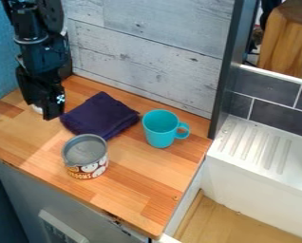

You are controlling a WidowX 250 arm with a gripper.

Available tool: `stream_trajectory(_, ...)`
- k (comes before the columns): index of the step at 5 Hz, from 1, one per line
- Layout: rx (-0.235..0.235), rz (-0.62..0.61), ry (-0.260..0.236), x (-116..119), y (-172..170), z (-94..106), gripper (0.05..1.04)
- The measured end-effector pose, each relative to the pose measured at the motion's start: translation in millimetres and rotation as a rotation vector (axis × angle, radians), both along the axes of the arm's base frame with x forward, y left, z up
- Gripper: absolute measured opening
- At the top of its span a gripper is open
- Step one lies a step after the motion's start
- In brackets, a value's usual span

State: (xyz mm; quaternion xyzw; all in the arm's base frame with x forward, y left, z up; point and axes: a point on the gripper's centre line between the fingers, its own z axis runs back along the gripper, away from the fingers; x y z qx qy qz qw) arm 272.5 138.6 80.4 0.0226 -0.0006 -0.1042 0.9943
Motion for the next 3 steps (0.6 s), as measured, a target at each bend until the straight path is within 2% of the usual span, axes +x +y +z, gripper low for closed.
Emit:
stream_trajectory(1,0.027,0.022,0.011,-0.8,4.7,-12.1,1.001)
stream_trajectory(2,0.069,0.079,0.069,-5.1,12.2,-27.6,1.001)
stream_trajectory(3,0.095,0.088,0.093,-3.8,13.3,-38.7,1.001)
